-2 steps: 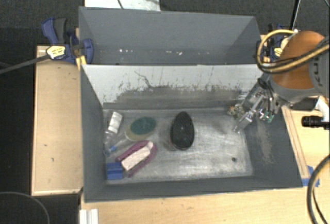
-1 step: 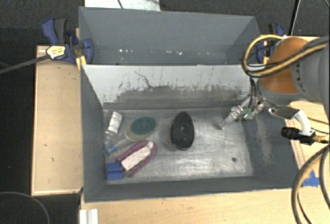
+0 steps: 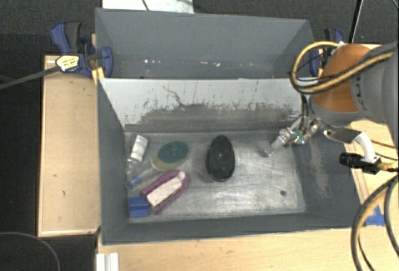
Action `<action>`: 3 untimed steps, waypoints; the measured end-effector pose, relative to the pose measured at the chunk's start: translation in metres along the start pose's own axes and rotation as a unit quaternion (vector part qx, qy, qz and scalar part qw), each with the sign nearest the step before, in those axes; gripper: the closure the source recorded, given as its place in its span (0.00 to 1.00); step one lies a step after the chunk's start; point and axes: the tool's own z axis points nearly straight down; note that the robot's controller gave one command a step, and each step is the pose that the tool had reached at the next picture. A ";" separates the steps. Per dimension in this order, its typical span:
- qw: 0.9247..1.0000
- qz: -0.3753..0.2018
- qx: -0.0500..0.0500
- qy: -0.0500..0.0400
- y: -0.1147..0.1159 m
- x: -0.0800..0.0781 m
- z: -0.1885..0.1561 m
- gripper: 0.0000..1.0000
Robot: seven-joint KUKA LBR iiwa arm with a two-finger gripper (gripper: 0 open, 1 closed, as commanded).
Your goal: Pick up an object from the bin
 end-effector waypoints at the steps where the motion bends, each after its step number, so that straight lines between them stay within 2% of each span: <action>1: 1.000 0.000 0.003 -0.001 -0.003 -0.003 0.001 1.00; 2: 1.000 -0.005 0.001 -0.003 -0.003 -0.003 -0.027 1.00; 3: 1.000 -0.009 0.001 -0.004 -0.002 -0.004 -0.035 1.00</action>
Offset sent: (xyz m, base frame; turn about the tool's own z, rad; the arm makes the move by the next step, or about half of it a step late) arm 0.0000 0.0000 0.0000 0.0000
